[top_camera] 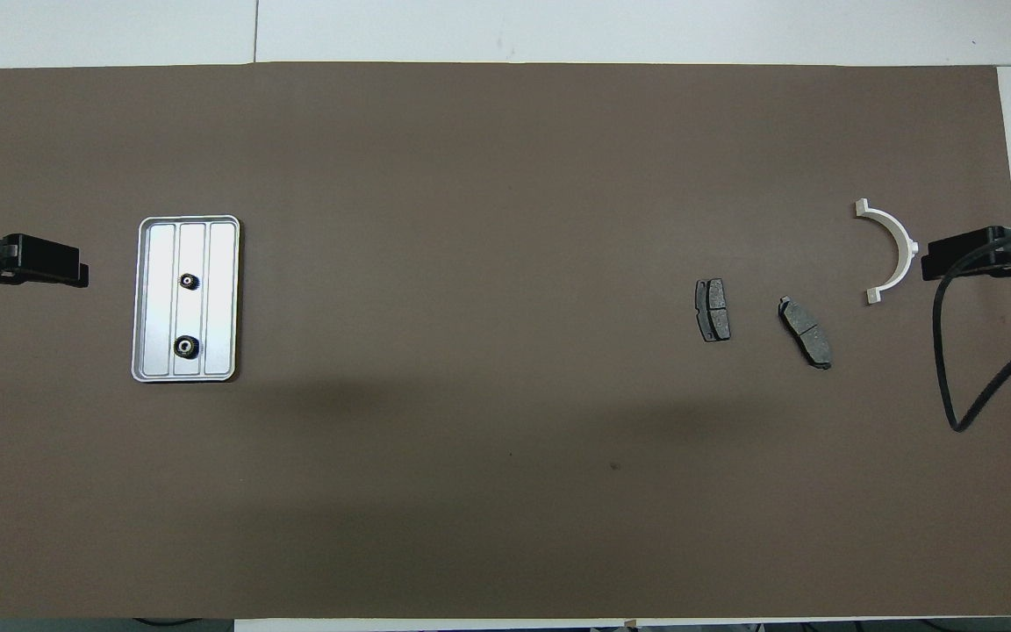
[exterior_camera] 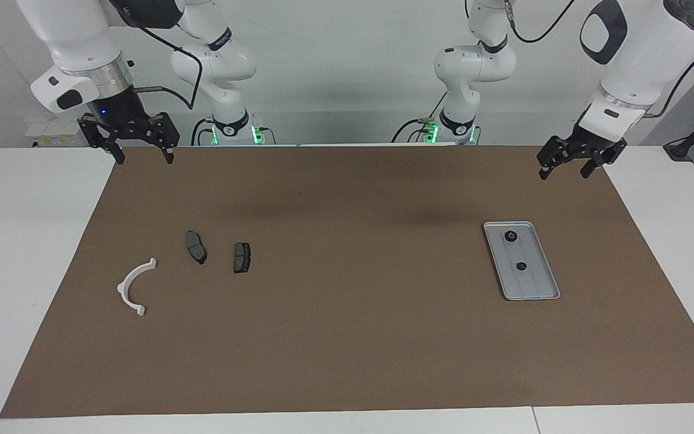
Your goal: Place bearing gear from tray to pile
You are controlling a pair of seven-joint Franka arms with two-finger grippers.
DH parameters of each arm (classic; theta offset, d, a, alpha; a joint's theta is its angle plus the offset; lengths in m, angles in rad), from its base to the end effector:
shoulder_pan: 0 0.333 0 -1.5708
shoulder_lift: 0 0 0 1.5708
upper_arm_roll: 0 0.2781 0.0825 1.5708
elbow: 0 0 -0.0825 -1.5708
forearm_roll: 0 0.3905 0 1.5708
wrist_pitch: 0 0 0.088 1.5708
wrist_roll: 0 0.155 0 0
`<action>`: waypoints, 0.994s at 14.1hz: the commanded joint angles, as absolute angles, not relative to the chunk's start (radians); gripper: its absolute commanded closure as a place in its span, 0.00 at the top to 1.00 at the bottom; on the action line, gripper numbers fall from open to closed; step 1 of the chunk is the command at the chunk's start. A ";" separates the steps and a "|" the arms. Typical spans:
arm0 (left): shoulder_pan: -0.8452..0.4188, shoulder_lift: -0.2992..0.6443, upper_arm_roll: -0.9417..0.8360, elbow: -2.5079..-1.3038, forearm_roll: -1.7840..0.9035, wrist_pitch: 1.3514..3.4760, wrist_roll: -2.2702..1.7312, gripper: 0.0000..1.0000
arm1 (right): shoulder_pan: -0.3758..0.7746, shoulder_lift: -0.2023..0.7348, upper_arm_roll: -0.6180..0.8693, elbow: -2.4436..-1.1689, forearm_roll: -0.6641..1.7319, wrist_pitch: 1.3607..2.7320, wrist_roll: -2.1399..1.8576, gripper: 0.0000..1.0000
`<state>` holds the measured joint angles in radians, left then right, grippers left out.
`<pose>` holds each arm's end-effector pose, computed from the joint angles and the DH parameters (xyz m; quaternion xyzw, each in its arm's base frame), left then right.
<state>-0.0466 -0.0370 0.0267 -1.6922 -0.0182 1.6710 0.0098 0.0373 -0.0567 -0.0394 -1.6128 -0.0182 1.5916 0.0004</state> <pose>0.5585 -0.0136 0.5097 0.9998 -0.0140 0.0078 0.0096 0.5493 -0.0044 0.5518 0.9998 -0.0012 0.0177 0.0080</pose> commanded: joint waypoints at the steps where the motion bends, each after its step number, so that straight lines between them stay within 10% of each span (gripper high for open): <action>1: -0.035 -0.040 0.017 -1.689 -0.005 1.660 0.015 1.00 | 0.035 -0.081 -0.038 -1.638 0.000 1.585 0.012 1.00; 7: -0.035 -0.051 0.028 -1.709 -0.005 1.668 -0.001 1.00 | 0.034 -0.081 -0.038 -1.638 0.000 1.579 0.012 1.00; 14: -0.008 -0.104 0.029 -2.023 -0.003 1.992 -0.048 1.00 | 0.034 -0.081 -0.038 -1.638 0.000 1.585 0.003 1.00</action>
